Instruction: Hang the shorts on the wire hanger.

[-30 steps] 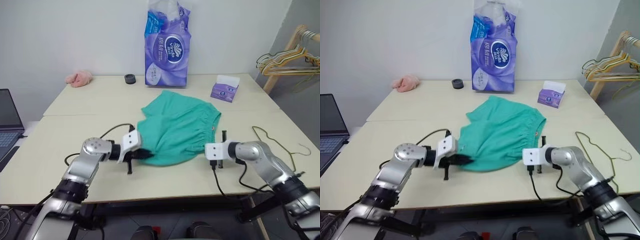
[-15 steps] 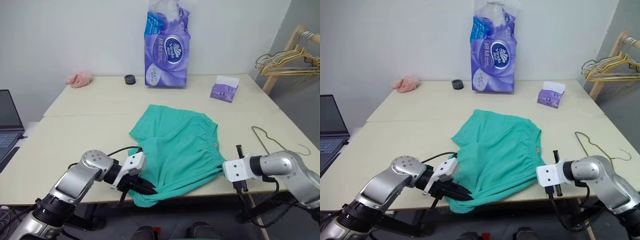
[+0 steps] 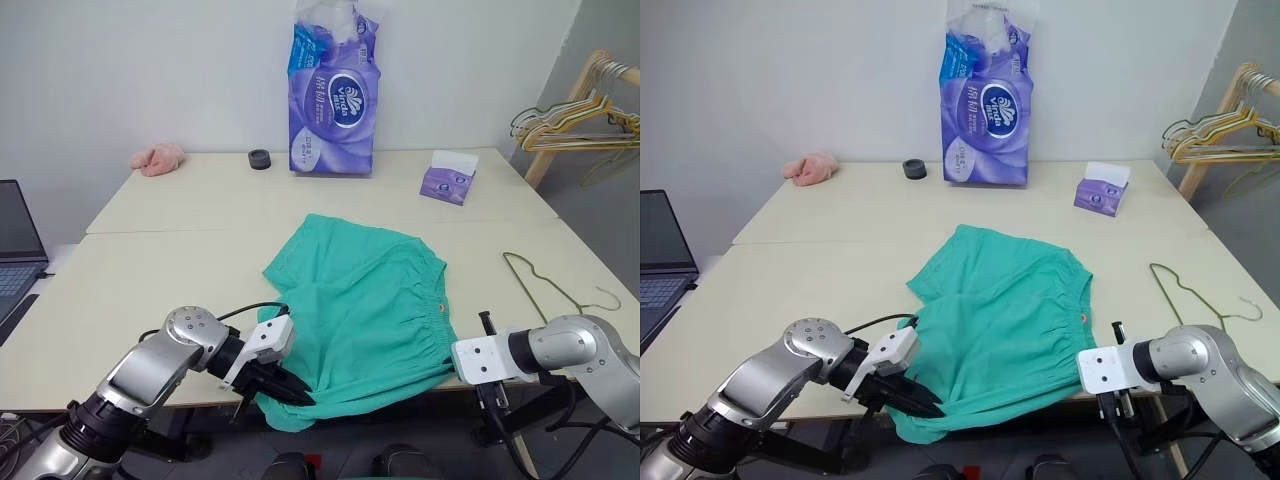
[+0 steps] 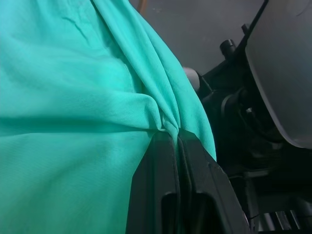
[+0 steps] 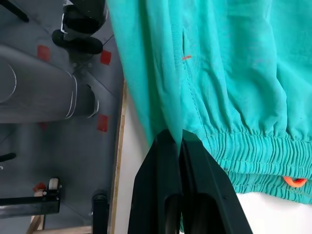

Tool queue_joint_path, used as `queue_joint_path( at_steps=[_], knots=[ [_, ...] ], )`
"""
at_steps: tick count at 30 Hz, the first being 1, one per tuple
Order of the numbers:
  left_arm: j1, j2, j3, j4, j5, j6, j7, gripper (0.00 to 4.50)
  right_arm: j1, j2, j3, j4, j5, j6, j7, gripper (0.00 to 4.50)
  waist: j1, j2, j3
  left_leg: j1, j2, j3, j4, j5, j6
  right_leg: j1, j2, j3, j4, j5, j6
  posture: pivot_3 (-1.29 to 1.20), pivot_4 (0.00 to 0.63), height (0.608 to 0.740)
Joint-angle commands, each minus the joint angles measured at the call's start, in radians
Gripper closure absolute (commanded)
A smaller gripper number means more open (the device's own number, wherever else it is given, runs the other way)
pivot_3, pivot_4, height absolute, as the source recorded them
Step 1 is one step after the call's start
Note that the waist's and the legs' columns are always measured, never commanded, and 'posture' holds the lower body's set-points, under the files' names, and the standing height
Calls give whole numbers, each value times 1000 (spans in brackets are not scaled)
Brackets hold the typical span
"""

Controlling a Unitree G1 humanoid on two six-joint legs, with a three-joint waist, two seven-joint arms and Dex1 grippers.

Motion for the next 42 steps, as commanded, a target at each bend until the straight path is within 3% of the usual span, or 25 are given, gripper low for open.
queue_joint_path(
  at_steps=[1,2,5,12,17,23,26,29,36,42],
  knots=[
    [-4,20,-2,-49,-42,29,-20,4500,0,-32,-20,-1,-4,-40,13,3796,0,0,0,0,0,0,0,0,0,0,0,0,0,0,0,-104,0,740],
    [-9,12,-2,-44,-43,43,-3,4500,4,-35,-24,-2,2,-43,17,3501,0,0,0,0,0,0,0,0,0,0,0,0,0,0,0,-104,0,740],
    [-16,0,6,-49,-64,80,19,3858,18,-49,-41,-16,29,-43,29,2540,0,0,0,1,0,0,0,0,0,1,0,0,0,0,0,-107,0,740],
    [-6,2,64,-63,-108,63,39,1684,54,-55,-117,-103,161,39,59,9,-1,0,0,1,0,0,0,0,0,1,0,0,0,-1,0,-119,0,740],
    [-54,-83,159,-50,-157,70,166,133,42,2,-309,-132,349,244,-11,0,2,-1,0,2,0,-1,1,0,0,3,0,0,-1,-1,0,-118,1,740],
    [-186,-239,172,-53,-127,52,350,133,28,202,-592,-46,440,597,-322,0,15,-2,1,4,-1,-2,1,-1,0,7,-1,0,-2,0,0,-123,9,740],
    [-214,-260,143,-56,-102,40,379,133,69,227,-646,-16,403,723,-435,0,14,-2,1,4,-1,-1,1,-1,0,7,-1,1,-1,2,-4,-138,16,740],
    [-273,-276,90,-27,-76,16,353,133,50,319,-766,115,379,818,-604,0,11,-1,1,7,0,1,0,-1,0,8,0,3,-1,1,-3,-153,18,740],
    [-307,-276,20,32,-29,-70,284,133,-20,301,-751,407,331,755,-697,0,-30,3,0,13,0,10,-2,-5,6,11,3,16,-1,-3,1,-192,19,740],
    [-303,-265,-10,17,-22,-75,258,133,-165,256,-653,684,306,691,-674,0,-74,4,1,14,0,15,-1,-10,14,11,3,22,-2,-3,0,-191,27,740]
  ],
)
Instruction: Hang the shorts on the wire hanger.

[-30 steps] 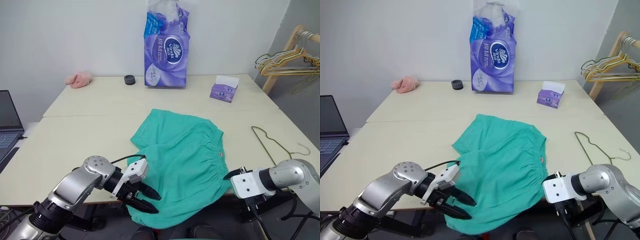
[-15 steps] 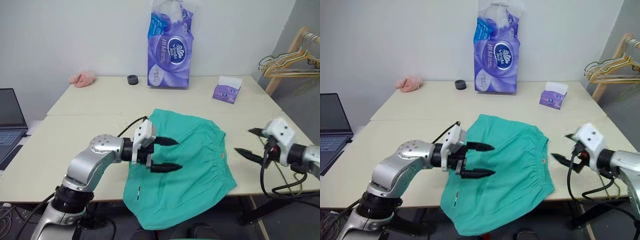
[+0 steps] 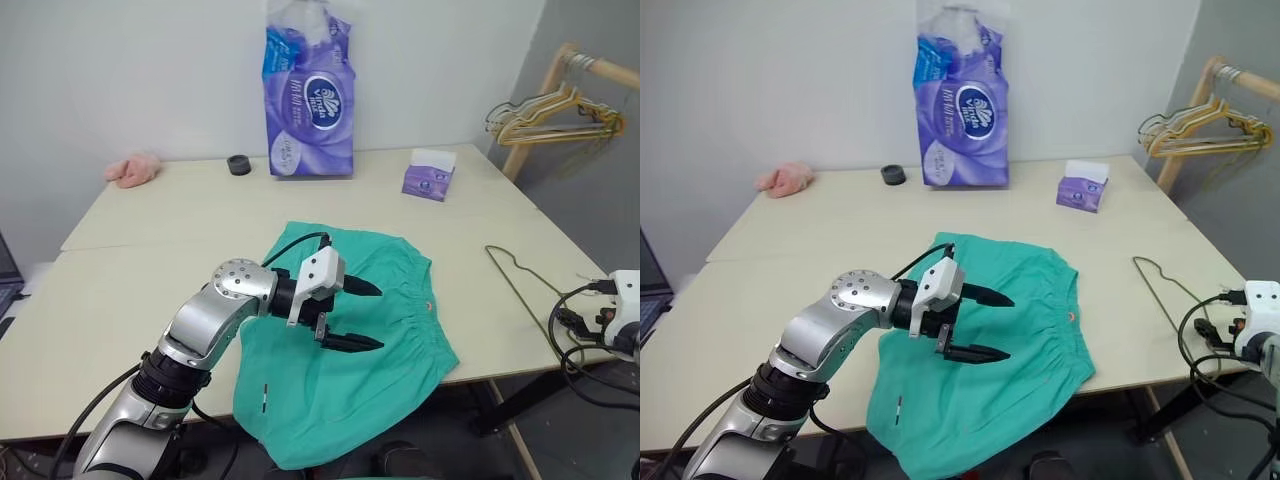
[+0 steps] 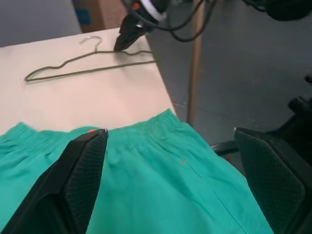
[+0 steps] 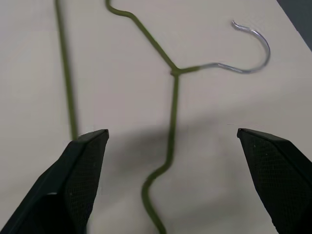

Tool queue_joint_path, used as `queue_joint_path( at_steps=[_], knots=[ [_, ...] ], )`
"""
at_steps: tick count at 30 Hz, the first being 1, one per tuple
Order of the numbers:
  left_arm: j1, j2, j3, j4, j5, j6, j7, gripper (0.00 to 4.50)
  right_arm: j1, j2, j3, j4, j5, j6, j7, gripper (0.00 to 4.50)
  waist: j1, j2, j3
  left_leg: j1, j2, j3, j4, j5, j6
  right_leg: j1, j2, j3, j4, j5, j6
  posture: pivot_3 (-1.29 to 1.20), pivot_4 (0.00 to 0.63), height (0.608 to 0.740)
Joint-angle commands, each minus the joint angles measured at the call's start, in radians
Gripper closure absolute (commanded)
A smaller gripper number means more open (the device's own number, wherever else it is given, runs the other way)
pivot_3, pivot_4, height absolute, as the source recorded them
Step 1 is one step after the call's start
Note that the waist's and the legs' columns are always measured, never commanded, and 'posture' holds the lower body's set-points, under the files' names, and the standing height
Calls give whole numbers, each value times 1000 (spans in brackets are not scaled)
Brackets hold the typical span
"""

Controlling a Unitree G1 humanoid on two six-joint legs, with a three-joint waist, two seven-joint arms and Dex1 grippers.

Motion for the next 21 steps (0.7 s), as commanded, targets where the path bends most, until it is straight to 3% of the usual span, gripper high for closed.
queue_joint_path(
  at_steps=[1,5,7,14,19,21],
  knots=[
    [-22,10,1,-29,2,-4,-7,133,-66,-41,46,94,-4,-41,34,0,-9,0,0,0,0,0,0,-1,1,0,0,1,0,0,1,-188,27,740],
    [-36,-1,1,-37,1,7,13,133,-117,-69,102,205,-3,-51,84,0,-21,0,1,0,0,1,0,-2,1,0,0,1,-1,-1,2,-179,30,740],
    [-49,-20,7,-42,1,16,41,100,-143,-97,172,269,-27,-66,135,389,-22,0,1,0,-1,1,1,-2,1,1,-1,2,-1,-4,6,-176,30,740],
    [-70,-61,10,-41,23,14,115,100,-211,-125,319,431,-76,-106,223,2722,-20,-4,0,2,-1,1,2,-3,0,4,-1,1,-3,-3,8,-160,28,740],
    [-84,-84,37,-26,27,25,180,100,-235,-99,308,516,-70,-118,190,4412,-16,-11,-2,3,-1,-1,3,-3,0,7,-2,0,-6,-2,9,-148,26,740],
    [-87,-86,50,-18,21,30,191,100,-239,-93,286,532,-60,-115,174,4493,-17,-13,-4,3,-1,-1,3,-3,-1,7,-3,1,-6,-2,10,-148,26,740]
  ],
)
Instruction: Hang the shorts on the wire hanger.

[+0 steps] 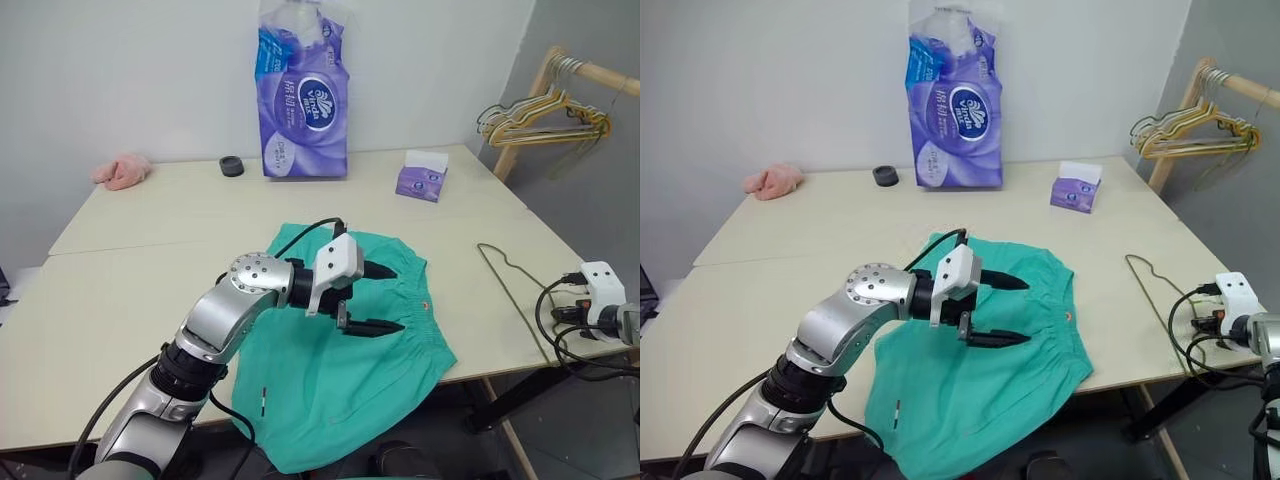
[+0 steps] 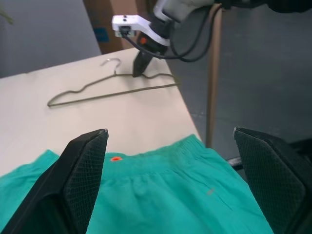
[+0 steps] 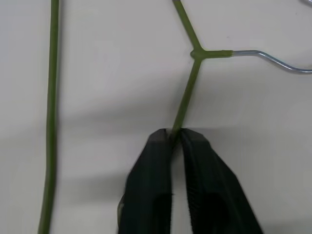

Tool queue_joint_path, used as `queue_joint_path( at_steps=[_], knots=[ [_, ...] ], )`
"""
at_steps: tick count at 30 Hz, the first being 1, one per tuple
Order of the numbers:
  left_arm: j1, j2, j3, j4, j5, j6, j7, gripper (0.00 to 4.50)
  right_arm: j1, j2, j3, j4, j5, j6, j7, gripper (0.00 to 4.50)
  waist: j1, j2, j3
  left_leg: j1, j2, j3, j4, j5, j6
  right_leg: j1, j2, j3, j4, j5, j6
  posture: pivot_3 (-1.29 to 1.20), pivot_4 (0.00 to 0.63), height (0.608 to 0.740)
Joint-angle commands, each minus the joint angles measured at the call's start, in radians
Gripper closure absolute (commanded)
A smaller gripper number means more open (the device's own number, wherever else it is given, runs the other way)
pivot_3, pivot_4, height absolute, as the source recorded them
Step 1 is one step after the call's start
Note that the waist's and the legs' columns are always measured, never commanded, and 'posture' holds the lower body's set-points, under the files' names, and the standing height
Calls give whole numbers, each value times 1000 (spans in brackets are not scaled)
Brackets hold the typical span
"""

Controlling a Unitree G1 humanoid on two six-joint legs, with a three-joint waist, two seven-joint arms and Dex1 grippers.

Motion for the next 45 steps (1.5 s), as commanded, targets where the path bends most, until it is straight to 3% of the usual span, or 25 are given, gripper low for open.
queue_joint_path(
  at_steps=[1,6,13,20,24,29,32,45],
  knots=[
    [-27,-5,48,-2,-10,7,28,100,12,18,-14,75,-7,21,-41,4493,0,-2,-2,0,0,0,0,0,0,0,0,0,0,0,0,-148,26,740],
    [-41,-7,93,50,-26,27,53,100,4,4,-98,42,19,-1,-86,4493,5,-3,-2,0,-1,0,0,0,-1,1,-1,0,-2,1,2,-153,22,740],
    [-94,16,153,216,7,-23,66,50,89,-78,-105,-336,7,-75,-57,4500,3,13,4,-3,-2,3,0,0,-1,-4,-1,3,-1,1,4,-168,23,740],
    [-191,19,197,426,54,-104,78,50,146,-85,-54,-726,-5,-122,-47,4500,-9,14,6,-3,0,2,-1,-1,-2,-5,0,3,0,0,6,-181,23,740],
    [-262,59,241,589,36,-111,5,50,123,-83,88,-913,-100,-288,-39,4500,-10,14,7,-3,0,2,-1,-1,-2,-7,0,3,1,0,6,-186,24,740],
    [-271,95,219,648,57,-131,-95,50,94,-61,207,-986,-195,-431,-34,4500,-5,12,8,-5,0,2,-2,-2,-4,-8,-1,2,1,0,6,-182,22,740],
    [-233,126,183,575,29,-73,-212,50,35,-31,286,-999,-259,-510,-23,4500,-6,11,9,-5,-1,2,-1,-2,-4,-9,-5,2,1,0,6,-175,21,740],
    [-143,142,117,531,110,-105,-273,50,-65,72,338,-1019,-331,-577,20,4500,-5,11,9,-5,-1,0,-1,-2,-4,-10,-8,1,5,2,1,-172,23,740]
  ],
)
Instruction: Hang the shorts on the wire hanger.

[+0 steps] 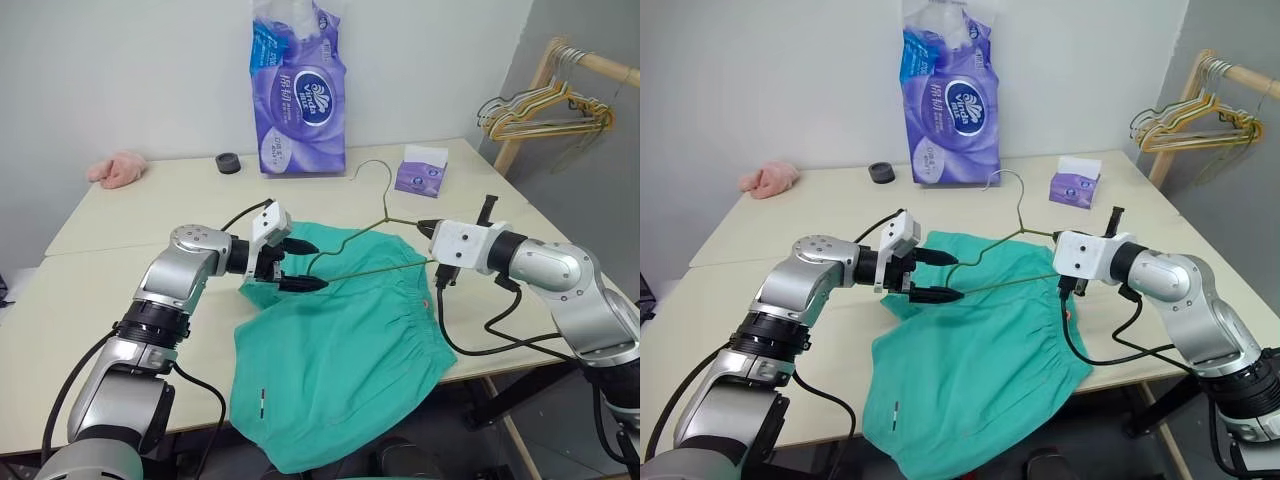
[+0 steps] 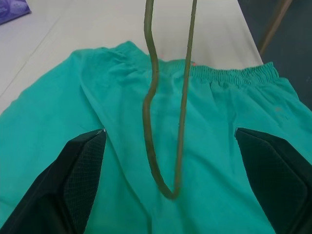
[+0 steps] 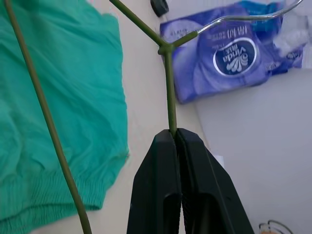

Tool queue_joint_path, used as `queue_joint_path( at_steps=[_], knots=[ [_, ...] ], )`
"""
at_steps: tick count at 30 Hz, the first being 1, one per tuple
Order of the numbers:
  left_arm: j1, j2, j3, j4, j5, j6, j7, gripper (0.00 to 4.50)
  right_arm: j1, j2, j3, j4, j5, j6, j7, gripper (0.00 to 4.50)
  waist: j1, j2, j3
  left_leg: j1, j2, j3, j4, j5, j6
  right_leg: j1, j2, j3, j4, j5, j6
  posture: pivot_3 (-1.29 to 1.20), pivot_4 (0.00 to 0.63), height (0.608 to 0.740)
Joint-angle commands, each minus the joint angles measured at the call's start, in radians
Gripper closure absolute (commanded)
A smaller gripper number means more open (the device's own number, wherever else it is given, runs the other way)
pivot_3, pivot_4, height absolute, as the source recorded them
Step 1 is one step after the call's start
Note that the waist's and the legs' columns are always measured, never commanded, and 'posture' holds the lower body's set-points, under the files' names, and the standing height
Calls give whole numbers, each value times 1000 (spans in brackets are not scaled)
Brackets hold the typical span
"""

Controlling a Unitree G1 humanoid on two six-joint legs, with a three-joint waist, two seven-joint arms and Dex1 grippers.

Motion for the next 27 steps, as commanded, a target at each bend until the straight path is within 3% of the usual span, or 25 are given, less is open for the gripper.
queue_joint_path(
  at_steps=[1,5,18,24,27],
  knots=[
    [7,6,-5,-32,1,-7,-24,50,-36,18,-16,-48,-11,-11,10,4500,0,0,0,0,0,0,0,0,0,0,0,0,0,0,0,-173,24,740],
    [26,11,-18,-51,4,2,-52,562,-34,39,-17,-62,-21,-9,18,4500,-1,0,0,0,0,0,0,0,0,0,0,0,1,0,0,-173,25,740],
    [50,7,-22,-71,2,16,-53,4429,-32,75,-29,-84,-26,-24,18,4500,-1,0,0,0,0,0,0,0,0,0,0,0,1,0,0,-172,25,740],
    [53,2,-16,-67,3,16,-40,4468,-17,80,-36,-114,9,-42,39,4500,-1,0,0,0,0,0,0,0,0,0,0,0,1,0,0,-172,27,740],
    [49,2,-14,-60,8,11,-33,4500,-13,71,-45,-117,23,-49,63,3852,-1,0,0,0,0,0,0,0,0,0,0,0,1,0,0,-171,27,740]
  ],
)
